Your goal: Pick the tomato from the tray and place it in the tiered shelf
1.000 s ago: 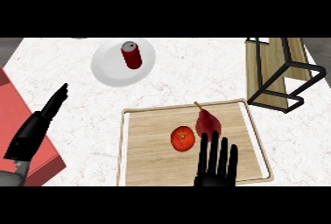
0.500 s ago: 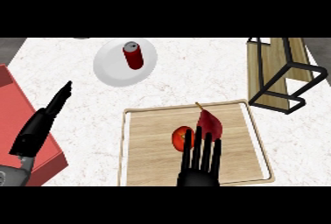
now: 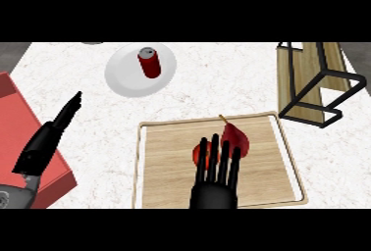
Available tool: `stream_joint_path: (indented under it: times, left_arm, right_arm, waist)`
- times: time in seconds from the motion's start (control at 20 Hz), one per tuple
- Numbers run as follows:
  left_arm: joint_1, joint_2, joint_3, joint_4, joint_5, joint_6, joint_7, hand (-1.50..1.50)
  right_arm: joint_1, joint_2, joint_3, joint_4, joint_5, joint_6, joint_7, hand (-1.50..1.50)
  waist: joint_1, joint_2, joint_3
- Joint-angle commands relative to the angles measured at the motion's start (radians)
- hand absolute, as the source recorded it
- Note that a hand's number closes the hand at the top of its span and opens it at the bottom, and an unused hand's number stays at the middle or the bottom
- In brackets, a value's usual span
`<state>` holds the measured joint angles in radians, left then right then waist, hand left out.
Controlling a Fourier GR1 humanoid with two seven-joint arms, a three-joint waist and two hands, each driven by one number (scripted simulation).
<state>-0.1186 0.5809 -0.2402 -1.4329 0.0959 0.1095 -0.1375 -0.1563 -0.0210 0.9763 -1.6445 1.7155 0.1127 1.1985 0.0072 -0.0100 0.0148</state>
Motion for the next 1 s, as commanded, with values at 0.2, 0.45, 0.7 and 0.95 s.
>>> stream_joint_path:
  times: [0.2, 0.45, 0.7, 0.95]
  left_arm:
    - [0.006, -0.062, 0.009, 0.081, 0.006, -0.013, -0.048, 0.0]
    - [-0.016, -0.068, 0.004, 0.068, -0.028, 0.001, -0.009, 0.0]
    - [0.01, -0.045, 0.047, 0.086, -0.007, -0.03, -0.057, 0.0]
    - [0.001, -0.076, 0.016, 0.039, -0.029, -0.025, 0.013, 0.0]
  right_arm:
    - [-0.041, 0.02, -0.043, 0.088, -0.035, -0.045, 0.162, -1.5]
    - [-0.06, 0.02, -0.055, 0.086, -0.052, -0.019, 0.171, -1.5]
    - [-0.058, 0.02, -0.094, 0.162, -0.052, -0.09, 0.153, -1.5]
    - [-0.128, 0.021, -0.06, 0.162, -0.167, -0.057, 0.173, 1.5]
  waist:
    - [-0.005, 0.014, -0.015]
    - [-0.006, 0.013, -0.015]
    - [-0.002, 0.015, -0.015]
    - [0.007, 0.013, -0.015]
